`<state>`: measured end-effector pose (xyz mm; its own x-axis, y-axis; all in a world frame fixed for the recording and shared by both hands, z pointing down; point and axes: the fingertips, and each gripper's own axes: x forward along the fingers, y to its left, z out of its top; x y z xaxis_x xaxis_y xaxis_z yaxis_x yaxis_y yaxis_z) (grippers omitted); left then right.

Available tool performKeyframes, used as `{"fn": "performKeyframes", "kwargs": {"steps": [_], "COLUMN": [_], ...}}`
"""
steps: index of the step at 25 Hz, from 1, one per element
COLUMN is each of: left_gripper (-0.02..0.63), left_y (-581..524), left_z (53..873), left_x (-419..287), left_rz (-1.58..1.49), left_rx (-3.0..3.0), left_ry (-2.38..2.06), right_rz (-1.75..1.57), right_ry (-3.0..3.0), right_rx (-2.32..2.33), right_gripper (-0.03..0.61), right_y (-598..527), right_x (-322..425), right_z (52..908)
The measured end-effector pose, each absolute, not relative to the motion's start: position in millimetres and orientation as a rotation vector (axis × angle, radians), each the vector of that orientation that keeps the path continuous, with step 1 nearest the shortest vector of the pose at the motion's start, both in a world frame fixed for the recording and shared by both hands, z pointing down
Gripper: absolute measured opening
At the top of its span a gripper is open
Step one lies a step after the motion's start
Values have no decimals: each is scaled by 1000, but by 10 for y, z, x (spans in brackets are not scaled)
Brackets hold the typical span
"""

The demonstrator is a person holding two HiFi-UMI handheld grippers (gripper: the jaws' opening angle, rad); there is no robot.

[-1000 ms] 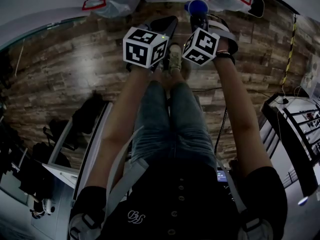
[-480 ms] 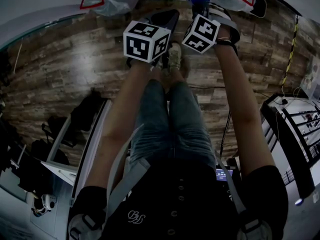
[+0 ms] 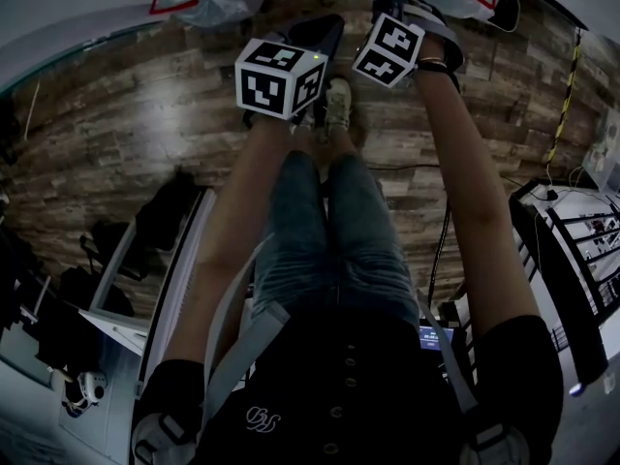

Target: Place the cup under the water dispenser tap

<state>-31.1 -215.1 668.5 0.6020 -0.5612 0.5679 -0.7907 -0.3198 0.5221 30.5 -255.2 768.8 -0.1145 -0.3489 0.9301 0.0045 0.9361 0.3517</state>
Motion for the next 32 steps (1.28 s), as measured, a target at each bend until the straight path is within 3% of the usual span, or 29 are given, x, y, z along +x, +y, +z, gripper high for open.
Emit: {"fn": "performKeyframes", "kwargs": {"steps": [14, 18, 32], "left_gripper": [2, 2, 2], "left_y": [-2003, -1974, -1966], "left_z": [6804, 6794, 6630], "left_x": [-474, -473, -404], "left_rz": [372, 367, 395], "left_rx": [1990, 1987, 2026], "left_ry": [-1077, -1076, -1062], "right_rz": [-277, -267, -237], "right_ry": [-1661, -1669, -1743], "right_rx": [294, 308, 381], "right_gripper": [25, 87, 190], "right_y": [-2634, -2664, -2658], "right_x": [184, 184, 205], "right_z": [7872, 7851, 7579]}}
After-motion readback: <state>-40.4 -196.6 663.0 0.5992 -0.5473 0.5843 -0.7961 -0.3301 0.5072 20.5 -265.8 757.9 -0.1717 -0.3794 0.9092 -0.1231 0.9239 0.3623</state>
